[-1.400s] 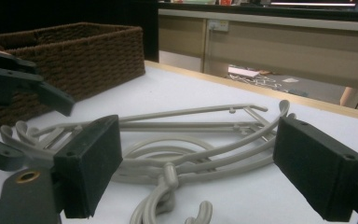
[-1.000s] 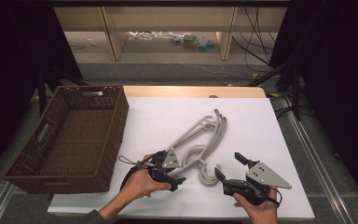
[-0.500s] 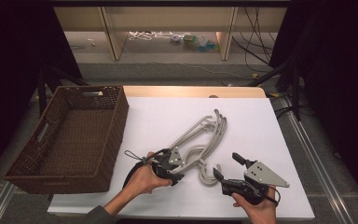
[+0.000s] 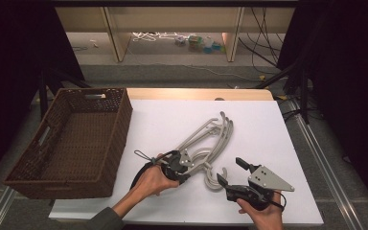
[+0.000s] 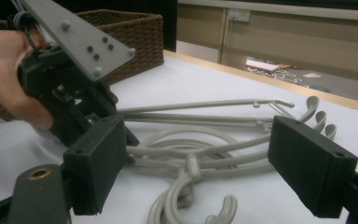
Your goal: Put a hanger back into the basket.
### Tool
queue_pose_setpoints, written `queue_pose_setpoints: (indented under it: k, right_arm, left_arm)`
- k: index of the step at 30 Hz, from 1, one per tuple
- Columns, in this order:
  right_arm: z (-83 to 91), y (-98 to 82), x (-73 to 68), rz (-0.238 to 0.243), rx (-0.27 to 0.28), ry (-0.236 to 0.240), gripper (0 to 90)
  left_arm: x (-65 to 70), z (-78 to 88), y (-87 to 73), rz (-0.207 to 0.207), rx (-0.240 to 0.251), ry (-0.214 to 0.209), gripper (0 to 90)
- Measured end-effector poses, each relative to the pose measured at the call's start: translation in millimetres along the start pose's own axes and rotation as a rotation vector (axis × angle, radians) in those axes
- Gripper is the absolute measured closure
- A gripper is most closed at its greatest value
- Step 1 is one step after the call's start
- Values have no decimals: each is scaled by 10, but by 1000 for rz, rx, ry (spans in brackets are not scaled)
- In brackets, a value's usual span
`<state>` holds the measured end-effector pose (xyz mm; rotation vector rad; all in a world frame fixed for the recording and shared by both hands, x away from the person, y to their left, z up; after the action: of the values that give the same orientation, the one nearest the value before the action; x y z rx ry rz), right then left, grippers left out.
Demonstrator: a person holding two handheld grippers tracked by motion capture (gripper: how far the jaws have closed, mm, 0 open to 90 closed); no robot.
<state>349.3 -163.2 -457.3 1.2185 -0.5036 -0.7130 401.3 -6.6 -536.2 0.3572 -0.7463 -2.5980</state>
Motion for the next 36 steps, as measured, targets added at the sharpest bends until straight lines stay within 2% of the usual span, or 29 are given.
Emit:
queue_pose_setpoints:
  k: [1,3,5,7,10,11,14,15,16,18,20,21,23,26,27,29,30,32,33,34,35,36]
  right_arm:
    - [0,5,5,-5,5,-5,204]
    - [-7,13,-3,-1,9,0,207]
    - [-11,3,-12,-3,2,6,207]
    - [-3,9,-3,-1,3,0,208]
    - [-3,24,-3,2,10,-4,209]
    - [-3,23,0,5,12,-3,210]
    - [-11,26,-10,-17,21,13,210]
    - [-6,28,-5,1,13,3,210]
    - [-6,28,-5,1,13,3,210]
    - [-2,13,-13,-4,1,9,211]
    - [5,21,-16,-5,2,13,212]
    - [-4,48,-32,-4,24,26,216]
    - [4,27,-16,-2,8,15,214]
    - [5,32,-20,-12,13,23,214]
    - [5,33,-20,-1,9,19,215]
    - [2,30,-20,2,10,17,215]
    - [3,25,-21,-7,8,17,215]
    - [3,34,-29,-11,14,23,215]
    - [-7,36,-33,4,17,19,215]
    - [-6,28,-30,6,13,17,215]
    - [-7,24,-32,1,12,21,214]
    - [-12,31,-40,-7,21,31,214]
  left_arm:
    - [10,1,8,17,10,-6,744]
    - [22,15,14,13,9,-9,782]
    - [30,18,22,27,10,-19,789]
    - [22,25,16,17,9,-19,794]
    - [23,59,24,42,14,-26,799]
    - [16,81,33,39,16,-24,801]
    - [20,165,64,38,29,-8,808]
    - [-13,219,85,29,29,34,811]
    - [-13,219,85,29,29,34,813]
    - [-55,293,121,57,59,42,816]
    - [-73,319,125,56,63,46,817]
    - [-125,379,153,69,85,67,818]
    - [-155,415,173,77,96,72,819]
    - [-195,511,188,87,112,76,820]
    - [-225,554,197,97,123,80,820]
    - [-254,578,206,101,136,91,820]
    - [-277,610,203,116,148,93,820]
    - [-295,630,200,115,151,96,821]
    - [-305,652,196,127,153,90,821]
    - [-321,667,200,122,159,93,820]
    - [-347,705,218,146,181,93,820]
    - [-347,705,218,146,181,93,821]
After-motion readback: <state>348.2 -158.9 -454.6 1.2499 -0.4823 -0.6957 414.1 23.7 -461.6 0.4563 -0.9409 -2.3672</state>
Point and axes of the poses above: each handheld gripper's, and its own axes: z roughly backward along the jaws, y roughly out of its top, x roughly to its right, the point moved 9 cm from there along -z, roughly forward along the jaws, and after that the axes turned 4 degrees about y, right-handed, at the moved point
